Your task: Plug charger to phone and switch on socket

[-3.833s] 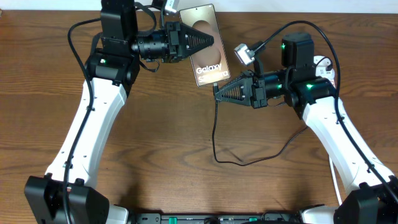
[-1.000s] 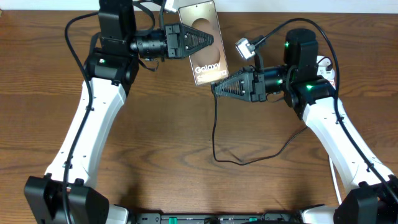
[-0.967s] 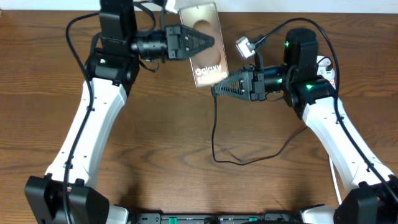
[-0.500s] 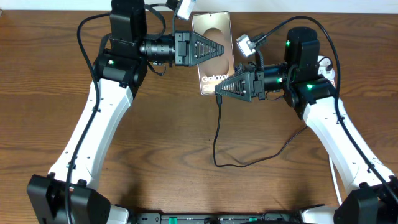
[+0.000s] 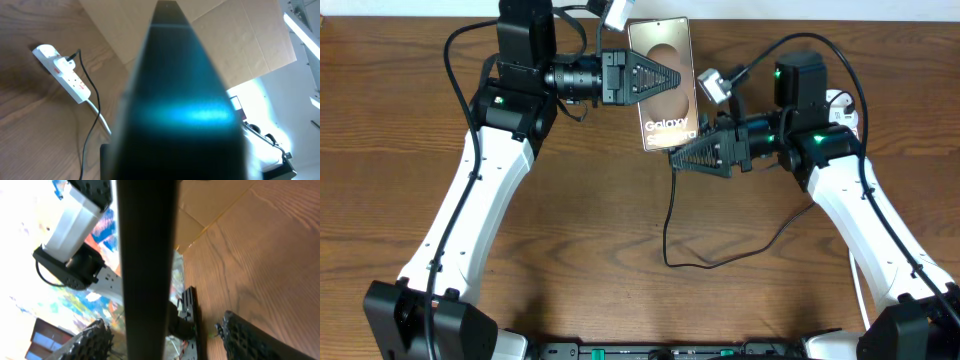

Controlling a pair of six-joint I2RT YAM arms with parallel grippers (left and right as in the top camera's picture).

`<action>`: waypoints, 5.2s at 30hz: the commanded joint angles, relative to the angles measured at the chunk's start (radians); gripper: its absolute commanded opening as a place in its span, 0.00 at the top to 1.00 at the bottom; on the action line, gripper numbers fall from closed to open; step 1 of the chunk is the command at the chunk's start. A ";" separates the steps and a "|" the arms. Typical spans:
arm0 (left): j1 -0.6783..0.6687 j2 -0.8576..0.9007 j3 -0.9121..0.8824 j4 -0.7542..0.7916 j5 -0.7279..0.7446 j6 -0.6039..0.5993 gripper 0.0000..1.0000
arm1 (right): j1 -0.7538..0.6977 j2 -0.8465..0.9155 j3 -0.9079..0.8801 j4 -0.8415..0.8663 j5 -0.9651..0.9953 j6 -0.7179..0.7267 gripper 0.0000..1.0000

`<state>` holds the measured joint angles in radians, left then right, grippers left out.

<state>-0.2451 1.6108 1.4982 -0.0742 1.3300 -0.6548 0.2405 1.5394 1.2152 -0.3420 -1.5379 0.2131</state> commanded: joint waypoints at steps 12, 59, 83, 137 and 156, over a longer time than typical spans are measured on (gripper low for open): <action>0.000 -0.010 0.011 0.012 -0.010 -0.011 0.93 | 0.020 -0.011 0.013 -0.045 0.025 -0.170 0.62; 0.358 -0.010 0.011 -0.547 -0.330 0.278 0.93 | 0.332 0.097 0.048 -0.114 1.255 0.019 0.45; 0.357 -0.010 0.011 -0.729 -0.479 0.386 0.93 | 0.436 0.470 0.116 -0.248 1.593 0.124 0.62; 0.357 -0.010 0.011 -0.726 -0.479 0.389 0.93 | 0.165 0.501 0.177 -0.249 1.557 0.444 0.53; 0.357 -0.010 0.011 -0.729 -0.478 0.389 0.93 | 0.263 0.529 0.189 -0.183 1.764 0.482 0.58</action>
<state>0.1104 1.6157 1.4944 -0.8047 0.8318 -0.2832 0.4911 2.0548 1.3907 -0.5194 0.1509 0.6785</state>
